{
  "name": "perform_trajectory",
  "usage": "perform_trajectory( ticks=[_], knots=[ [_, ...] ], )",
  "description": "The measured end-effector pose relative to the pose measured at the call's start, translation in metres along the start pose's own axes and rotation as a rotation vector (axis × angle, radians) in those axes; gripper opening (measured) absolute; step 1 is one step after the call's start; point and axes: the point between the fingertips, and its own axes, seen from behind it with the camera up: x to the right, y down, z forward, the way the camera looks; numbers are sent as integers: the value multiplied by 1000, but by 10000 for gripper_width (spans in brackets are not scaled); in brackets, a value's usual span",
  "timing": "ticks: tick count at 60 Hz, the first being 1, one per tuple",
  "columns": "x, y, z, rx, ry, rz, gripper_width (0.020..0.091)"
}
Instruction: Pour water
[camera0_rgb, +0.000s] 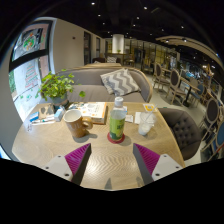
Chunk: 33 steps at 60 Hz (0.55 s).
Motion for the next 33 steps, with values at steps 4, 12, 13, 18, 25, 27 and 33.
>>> perform_trajectory(
  ticks=[4,12,13,18,25,27,33],
  knots=[
    [-9,5,-33,-4,13,-2,851],
    [-27,19,-78,-10,38,33,851],
    [-28,20,-82,-12,41,38,850],
    [-37,26,-96,-14,55,42,850],
    [-49,26,-105,-10,42,16,854],
    [-46,24,-107,-5,60,4,852],
    [-44,13,-109,22,78,-5,854]
  ],
)
